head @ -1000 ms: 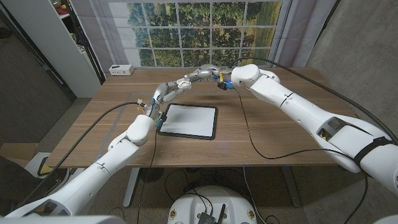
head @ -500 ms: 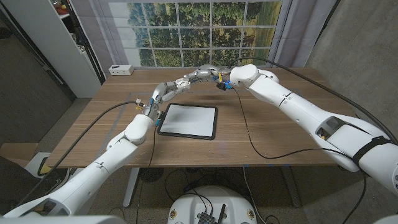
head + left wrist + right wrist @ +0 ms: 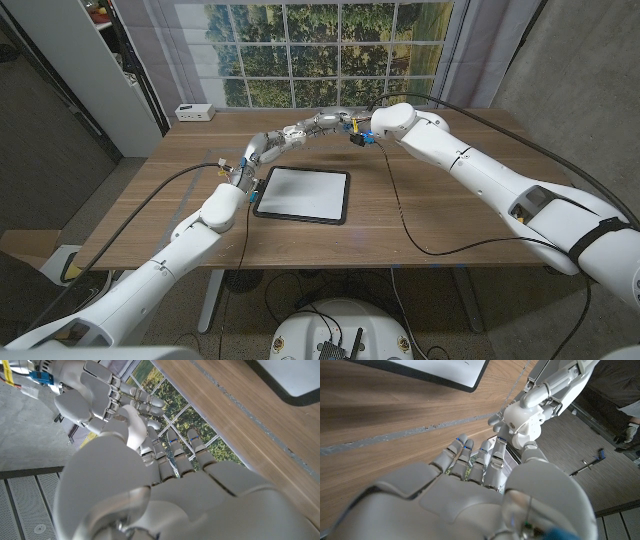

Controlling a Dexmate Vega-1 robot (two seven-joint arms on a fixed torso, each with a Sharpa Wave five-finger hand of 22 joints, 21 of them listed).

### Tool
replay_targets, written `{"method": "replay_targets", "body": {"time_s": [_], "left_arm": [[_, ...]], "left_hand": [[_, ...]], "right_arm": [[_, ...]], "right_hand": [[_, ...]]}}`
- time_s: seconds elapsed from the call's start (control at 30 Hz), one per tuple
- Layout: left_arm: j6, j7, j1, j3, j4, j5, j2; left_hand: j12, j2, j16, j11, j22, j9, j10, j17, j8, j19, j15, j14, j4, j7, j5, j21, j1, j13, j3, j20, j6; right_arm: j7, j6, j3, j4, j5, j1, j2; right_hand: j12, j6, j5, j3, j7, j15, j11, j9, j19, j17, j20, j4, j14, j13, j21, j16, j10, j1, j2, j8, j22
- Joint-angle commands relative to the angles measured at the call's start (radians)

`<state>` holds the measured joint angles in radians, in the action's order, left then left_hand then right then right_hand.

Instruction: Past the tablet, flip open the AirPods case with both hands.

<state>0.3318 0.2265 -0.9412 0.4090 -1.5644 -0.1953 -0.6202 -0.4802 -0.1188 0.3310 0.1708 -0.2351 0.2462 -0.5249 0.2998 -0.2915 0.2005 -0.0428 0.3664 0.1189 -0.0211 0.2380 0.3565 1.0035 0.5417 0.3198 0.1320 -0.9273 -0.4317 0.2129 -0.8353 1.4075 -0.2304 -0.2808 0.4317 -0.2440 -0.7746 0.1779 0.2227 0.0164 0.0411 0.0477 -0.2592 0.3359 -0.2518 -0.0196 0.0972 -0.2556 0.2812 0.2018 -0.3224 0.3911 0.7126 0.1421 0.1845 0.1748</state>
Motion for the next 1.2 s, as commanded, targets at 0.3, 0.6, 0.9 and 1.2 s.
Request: {"method": "replay_targets", "body": {"time_s": [0.3,0.6,0.9,1.2], "left_arm": [[-0.012,0.009,-0.024,-0.005,-0.029,0.003,-0.01],[-0.015,0.018,-0.041,-0.011,-0.044,0.003,-0.015],[-0.016,0.02,-0.056,-0.018,-0.053,-0.001,-0.021],[-0.012,0.016,-0.063,-0.024,-0.059,-0.005,-0.027]], "left_hand": [[-0.007,-0.026,0.004,0.013,-0.004,0.008,-0.01,0.004,-0.01,-0.005,-0.083,0.01,-0.006,0.06,0.013,0.006,0.033,0.014,-0.001,0.001,-0.067],[-0.007,-0.028,0.003,0.012,-0.004,0.012,-0.011,0.005,-0.01,-0.007,-0.084,0.01,-0.007,0.06,0.015,0.008,0.035,0.021,-0.002,0.001,-0.065],[-0.005,-0.029,0.003,0.009,-0.004,0.015,-0.008,0.007,-0.01,-0.009,-0.082,0.009,-0.009,0.059,0.017,0.01,0.036,0.028,-0.003,0.001,-0.063],[-0.005,-0.03,0.003,0.009,-0.004,0.018,-0.008,0.008,-0.01,-0.009,-0.082,0.009,-0.011,0.059,0.019,0.013,0.038,0.035,-0.004,0.001,-0.062]], "right_arm": [[-0.023,0.003,0.012,0.019,-0.036,-0.01,0.015],[-0.034,-0.013,0.028,0.019,-0.069,-0.023,0.017],[-0.022,-0.034,0.062,0.019,-0.117,-0.051,0.019],[0.036,-0.06,0.106,0.039,-0.154,-0.101,0.032]], "right_hand": [[0.007,0.041,0.002,-0.017,-0.005,0.082,-0.004,0.035,-0.014,-0.023,-0.005,-0.048,0.024,0.008,-0.003,0.003,-0.025,-0.089,0.021,-0.003,0.004],[0.012,0.081,-0.002,-0.039,-0.013,0.062,-0.027,0.052,-0.013,-0.026,-0.019,-0.077,0.028,0.012,0.0,0.01,-0.042,-0.154,0.002,-0.008,0.005],[0.027,0.153,0.0,-0.059,-0.012,0.033,-0.041,0.063,-0.031,-0.02,-0.05,-0.09,0.072,0.014,-0.005,0.039,-0.089,-0.207,-0.023,-0.012,0.004],[0.034,0.212,0.001,-0.069,0.006,0.046,-0.048,0.067,-0.039,0.0,0.002,-0.086,0.104,0.011,-0.006,0.071,-0.12,-0.236,-0.041,-0.008,0.001]]}}
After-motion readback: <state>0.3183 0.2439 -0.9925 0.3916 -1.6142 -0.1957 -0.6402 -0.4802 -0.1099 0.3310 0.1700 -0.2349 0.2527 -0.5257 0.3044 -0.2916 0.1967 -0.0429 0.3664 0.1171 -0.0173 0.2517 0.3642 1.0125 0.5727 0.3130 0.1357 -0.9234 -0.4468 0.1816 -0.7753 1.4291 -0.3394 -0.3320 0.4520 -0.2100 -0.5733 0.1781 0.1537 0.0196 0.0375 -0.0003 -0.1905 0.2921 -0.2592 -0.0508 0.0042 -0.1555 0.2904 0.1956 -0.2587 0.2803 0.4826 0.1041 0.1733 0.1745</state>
